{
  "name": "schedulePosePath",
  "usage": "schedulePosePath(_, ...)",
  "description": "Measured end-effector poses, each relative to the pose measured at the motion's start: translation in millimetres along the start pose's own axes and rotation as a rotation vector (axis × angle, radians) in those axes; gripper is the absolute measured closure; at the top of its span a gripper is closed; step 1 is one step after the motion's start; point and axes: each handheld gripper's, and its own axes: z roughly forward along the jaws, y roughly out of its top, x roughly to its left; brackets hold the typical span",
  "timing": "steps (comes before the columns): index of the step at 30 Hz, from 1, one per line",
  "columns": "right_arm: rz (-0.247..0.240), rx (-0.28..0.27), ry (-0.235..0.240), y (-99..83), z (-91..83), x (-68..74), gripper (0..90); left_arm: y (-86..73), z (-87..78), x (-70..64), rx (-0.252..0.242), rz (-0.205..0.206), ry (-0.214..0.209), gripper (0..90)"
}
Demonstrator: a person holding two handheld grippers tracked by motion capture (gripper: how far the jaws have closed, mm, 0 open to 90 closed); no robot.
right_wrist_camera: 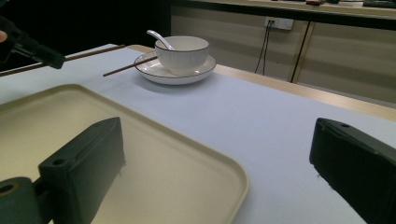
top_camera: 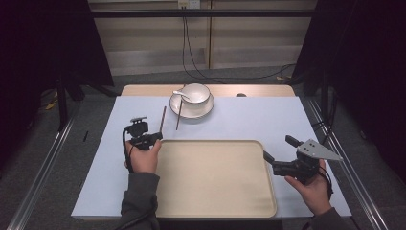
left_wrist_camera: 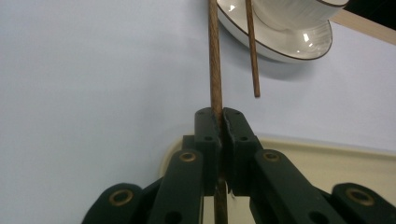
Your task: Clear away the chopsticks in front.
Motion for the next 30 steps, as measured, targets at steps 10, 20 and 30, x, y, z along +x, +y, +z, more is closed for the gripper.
schedulePosePath(10, -0.009, 0.001, 0.0, 0.1, -0.3, 0.8, 2.8, -38.4, -30.2, -5.9, -0.021, -0.022, -0.011, 85.4)
schedulePosePath(20, -0.011, 0.0, 0.002, 0.0, 0.6, 1.8, 2.9, -78.1, -52.2, -8.7, 0.007, -0.032, -0.042, 85.4)
schedulePosePath(30, -0.014, 0.005, 0.007, -0.2, 1.0, 3.1, 3.1, -104.8, -56.5, -9.7, 0.067, -0.025, -0.039, 85.4)
